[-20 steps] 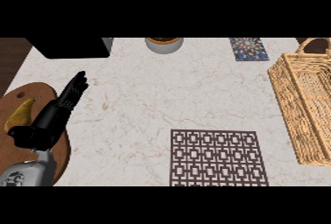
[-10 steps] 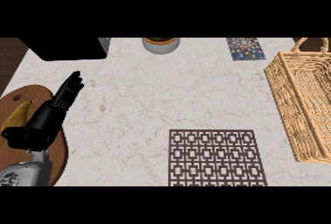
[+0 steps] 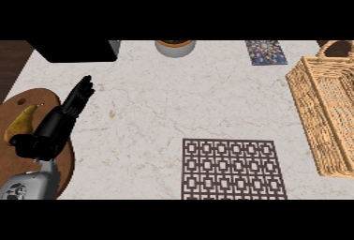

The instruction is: Pick the squash from the placemat and place it in the basket

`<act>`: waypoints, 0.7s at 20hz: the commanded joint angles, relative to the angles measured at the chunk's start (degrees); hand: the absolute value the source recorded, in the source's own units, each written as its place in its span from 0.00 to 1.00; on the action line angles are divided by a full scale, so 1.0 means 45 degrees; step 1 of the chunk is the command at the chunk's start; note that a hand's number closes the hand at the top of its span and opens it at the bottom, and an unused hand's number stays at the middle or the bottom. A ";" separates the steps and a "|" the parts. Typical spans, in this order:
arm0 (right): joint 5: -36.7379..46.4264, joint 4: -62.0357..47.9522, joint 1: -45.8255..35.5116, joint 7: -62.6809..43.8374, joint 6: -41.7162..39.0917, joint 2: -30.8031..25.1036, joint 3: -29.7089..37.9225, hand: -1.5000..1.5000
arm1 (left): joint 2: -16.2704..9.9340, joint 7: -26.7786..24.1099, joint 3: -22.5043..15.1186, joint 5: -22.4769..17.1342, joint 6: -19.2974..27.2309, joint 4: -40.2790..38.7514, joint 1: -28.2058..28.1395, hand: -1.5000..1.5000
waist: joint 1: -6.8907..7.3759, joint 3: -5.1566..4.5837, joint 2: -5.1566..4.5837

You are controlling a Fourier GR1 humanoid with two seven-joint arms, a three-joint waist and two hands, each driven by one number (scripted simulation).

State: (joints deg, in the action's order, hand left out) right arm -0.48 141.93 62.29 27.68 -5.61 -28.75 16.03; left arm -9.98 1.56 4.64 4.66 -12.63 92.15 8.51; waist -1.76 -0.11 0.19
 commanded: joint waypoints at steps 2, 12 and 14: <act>-0.2008 0.0782 -0.0739 -0.1827 -0.0130 -0.0057 0.2839 1.00 | 0.0115 0.0168 -0.0241 -0.0056 -0.0168 0.0416 -0.0242 0.50 | 0.0344 0.0010 -0.0043; -0.2848 -0.0523 -0.6037 -0.7466 0.0988 -0.1730 0.3497 1.00 | 0.0380 0.0348 -0.0498 0.0215 0.0074 0.0224 0.0551 0.50 | 0.0673 0.0007 -0.0129; -0.3146 -0.1063 -0.7483 -0.8822 0.1562 -0.2401 0.3580 1.00 | 0.0449 -0.0116 -0.0704 0.0328 -0.0050 0.0023 0.0304 0.50 | 0.0812 -0.0003 -0.0162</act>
State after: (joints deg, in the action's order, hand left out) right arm -8.92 138.55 38.16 -1.78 -1.80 -36.00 31.60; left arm -8.90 2.24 2.73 5.17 -13.15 92.82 10.08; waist 1.18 -0.10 -0.38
